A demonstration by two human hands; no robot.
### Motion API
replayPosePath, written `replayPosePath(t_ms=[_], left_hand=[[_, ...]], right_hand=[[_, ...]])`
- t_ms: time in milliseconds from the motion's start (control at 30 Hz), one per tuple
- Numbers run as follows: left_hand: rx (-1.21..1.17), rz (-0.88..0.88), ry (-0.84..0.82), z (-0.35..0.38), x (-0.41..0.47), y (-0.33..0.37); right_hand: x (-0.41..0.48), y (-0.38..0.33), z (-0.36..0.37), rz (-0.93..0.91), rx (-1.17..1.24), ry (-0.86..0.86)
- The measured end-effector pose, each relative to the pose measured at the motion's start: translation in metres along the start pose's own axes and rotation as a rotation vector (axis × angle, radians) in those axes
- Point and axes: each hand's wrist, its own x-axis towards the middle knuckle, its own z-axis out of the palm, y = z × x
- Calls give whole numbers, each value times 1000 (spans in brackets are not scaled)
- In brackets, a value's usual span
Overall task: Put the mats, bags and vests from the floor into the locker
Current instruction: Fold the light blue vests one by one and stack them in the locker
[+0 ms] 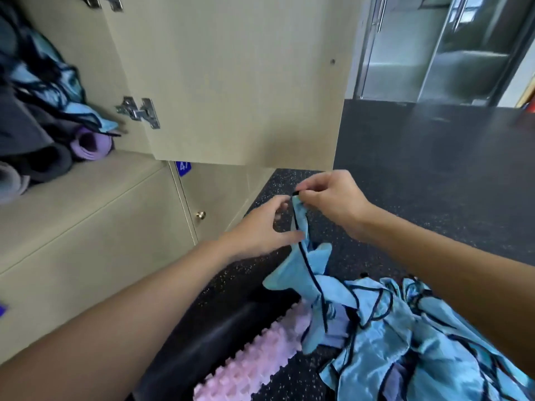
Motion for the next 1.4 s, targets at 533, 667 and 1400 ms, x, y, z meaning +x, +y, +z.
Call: replayPosePath(t_ms=[533, 667, 1400], left_hand=[[-365, -78, 140, -62, -105, 18], [-305, -82, 120, -71, -111, 11], [-939, 55, 714, -97, -99, 39]], right_hand=[[-42, -83, 19, 13, 699, -44], [-36, -81, 21, 59, 739, 63], [-78, -78, 116, -78, 496, -414]])
